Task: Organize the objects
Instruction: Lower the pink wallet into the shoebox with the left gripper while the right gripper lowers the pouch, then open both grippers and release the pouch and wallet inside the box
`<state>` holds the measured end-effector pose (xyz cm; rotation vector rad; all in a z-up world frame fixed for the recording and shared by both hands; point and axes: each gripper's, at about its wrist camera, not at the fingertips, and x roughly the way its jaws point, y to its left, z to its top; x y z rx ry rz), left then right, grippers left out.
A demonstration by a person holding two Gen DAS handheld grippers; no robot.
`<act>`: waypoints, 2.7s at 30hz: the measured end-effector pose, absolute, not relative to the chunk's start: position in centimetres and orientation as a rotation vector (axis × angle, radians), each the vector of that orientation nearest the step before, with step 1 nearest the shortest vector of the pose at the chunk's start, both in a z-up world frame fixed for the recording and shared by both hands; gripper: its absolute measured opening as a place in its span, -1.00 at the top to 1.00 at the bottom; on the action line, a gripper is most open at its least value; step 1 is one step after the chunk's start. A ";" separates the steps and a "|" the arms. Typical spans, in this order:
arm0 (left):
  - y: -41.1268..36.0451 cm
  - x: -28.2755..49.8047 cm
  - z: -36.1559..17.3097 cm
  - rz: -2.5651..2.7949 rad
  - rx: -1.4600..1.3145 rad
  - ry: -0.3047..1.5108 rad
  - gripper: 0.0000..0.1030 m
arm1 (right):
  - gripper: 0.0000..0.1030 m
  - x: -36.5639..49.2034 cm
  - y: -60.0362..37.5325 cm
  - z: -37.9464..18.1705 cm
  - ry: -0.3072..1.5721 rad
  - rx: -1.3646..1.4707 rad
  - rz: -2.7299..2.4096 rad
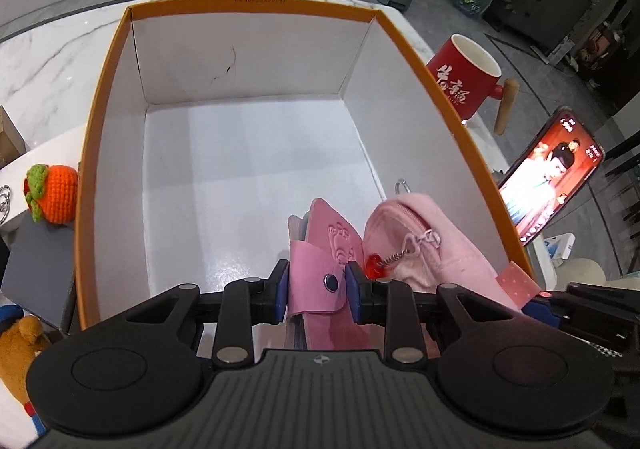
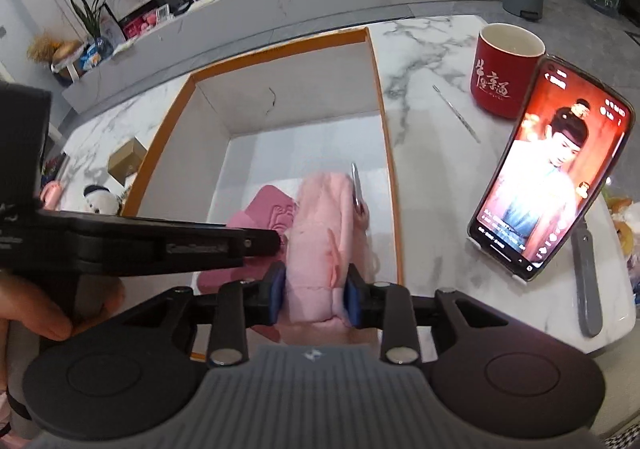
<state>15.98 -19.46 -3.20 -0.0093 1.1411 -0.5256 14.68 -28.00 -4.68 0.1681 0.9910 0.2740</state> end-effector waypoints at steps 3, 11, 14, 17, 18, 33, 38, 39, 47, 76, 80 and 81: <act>-19.9 15.9 -3.7 -0.517 0.003 1.149 0.36 | 0.29 14.6 -27.7 -4.6 0.996 0.122 0.278; -20.3 15.2 -3.6 -0.534 0.008 1.163 0.35 | 0.26 13.7 -27.5 -2.7 0.962 -0.048 0.310; -20.9 15.0 -3.2 -0.556 0.009 1.164 0.34 | 0.51 14.0 -27.8 -2.6 0.985 -0.051 0.342; -20.7 15.1 -2.9 -0.606 -0.064 1.194 0.40 | 0.46 14.1 -28.1 -2.4 0.983 -0.062 0.328; -20.7 15.2 -2.8 -0.625 -0.087 1.203 0.40 | 0.44 14.1 -28.3 -2.3 0.982 -0.056 0.333; -20.3 16.2 -4.6 -0.672 -0.278 1.344 0.36 | 0.90 15.7 -27.4 -3.5 1.072 -0.196 0.367; -20.1 16.5 -5.7 -0.669 -0.399 1.381 0.36 | 0.92 16.1 -29.2 -3.5 1.097 -0.043 0.373; -20.1 16.6 -5.8 -0.666 -0.420 1.386 0.36 | 0.92 16.1 -29.2 -3.5 1.098 -0.029 0.373; -20.8 15.6 -5.3 -0.685 -0.338 1.327 0.34 | 0.78 15.5 -28.8 -3.0 1.073 -0.038 0.376; -22.2 13.6 -3.4 -0.636 -0.061 1.214 0.43 | 0.85 13.9 -31.3 -3.2 1.030 0.150 0.278; -22.3 13.4 -3.1 -0.634 -0.001 1.199 0.47 | 0.85 14.1 -31.7 -3.4 1.034 0.172 0.283; -22.5 13.3 -3.1 -0.640 0.012 1.197 0.47 | 0.85 14.0 -31.7 -3.4 1.035 0.176 0.284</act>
